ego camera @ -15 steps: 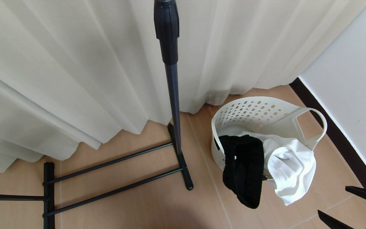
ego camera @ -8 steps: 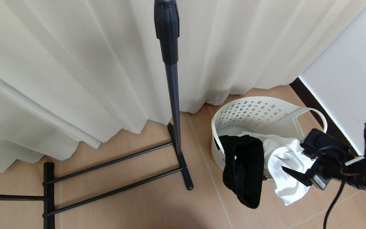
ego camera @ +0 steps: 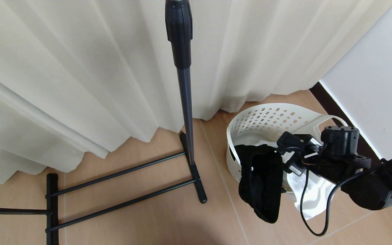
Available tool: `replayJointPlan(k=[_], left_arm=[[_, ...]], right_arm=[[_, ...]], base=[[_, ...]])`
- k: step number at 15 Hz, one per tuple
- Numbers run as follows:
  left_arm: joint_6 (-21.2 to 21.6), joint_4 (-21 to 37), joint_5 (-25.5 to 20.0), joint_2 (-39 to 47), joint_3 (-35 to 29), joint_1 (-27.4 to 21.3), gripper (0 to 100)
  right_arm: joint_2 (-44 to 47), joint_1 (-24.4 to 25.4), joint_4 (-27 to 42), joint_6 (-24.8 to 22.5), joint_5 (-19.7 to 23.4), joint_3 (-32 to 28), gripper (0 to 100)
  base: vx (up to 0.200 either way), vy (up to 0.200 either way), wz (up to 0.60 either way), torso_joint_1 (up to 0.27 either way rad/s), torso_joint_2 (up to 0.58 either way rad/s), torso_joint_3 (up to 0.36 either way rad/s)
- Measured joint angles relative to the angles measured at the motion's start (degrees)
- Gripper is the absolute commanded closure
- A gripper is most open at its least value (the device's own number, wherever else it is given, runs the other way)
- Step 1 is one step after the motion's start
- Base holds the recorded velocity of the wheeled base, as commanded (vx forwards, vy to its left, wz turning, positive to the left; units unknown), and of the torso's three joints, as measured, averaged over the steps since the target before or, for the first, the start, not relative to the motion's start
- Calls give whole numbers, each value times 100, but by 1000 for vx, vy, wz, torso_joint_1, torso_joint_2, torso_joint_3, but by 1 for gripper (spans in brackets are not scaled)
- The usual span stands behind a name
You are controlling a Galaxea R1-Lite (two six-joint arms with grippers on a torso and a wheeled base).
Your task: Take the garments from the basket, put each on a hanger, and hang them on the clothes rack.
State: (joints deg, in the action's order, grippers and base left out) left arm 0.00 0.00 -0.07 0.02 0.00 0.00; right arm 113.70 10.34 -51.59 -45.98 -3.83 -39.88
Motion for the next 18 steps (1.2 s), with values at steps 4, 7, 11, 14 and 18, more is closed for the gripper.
replayJointPlan(k=[4, 7, 11, 14, 18], left_arm=[[2, 0, -2, 0, 0, 0, 0], [0, 0, -2, 0, 0, 0, 0], [0, 0, -2, 0, 0, 0, 0], [2, 0, -2, 0, 0, 0, 0], [0, 0, -2, 0, 0, 0, 0]], right_arm=[[523, 90, -60, 11, -88, -445, 0], [818, 99, -72, 24, -101, -701, 0], [914, 95, -126, 293, -117, -756, 100], [597, 156, -296, 728, -118, -400, 100], [-518, 374, -318, 1501, -126, 413, 100]], base=[[0, 0, 0, 0, 0, 0], [0, 0, 0, 0, 0, 0], [0, 0, 0, 0, 0, 0], [0, 0, 0, 0, 0, 0], [0, 0, 0, 0, 0, 0]])
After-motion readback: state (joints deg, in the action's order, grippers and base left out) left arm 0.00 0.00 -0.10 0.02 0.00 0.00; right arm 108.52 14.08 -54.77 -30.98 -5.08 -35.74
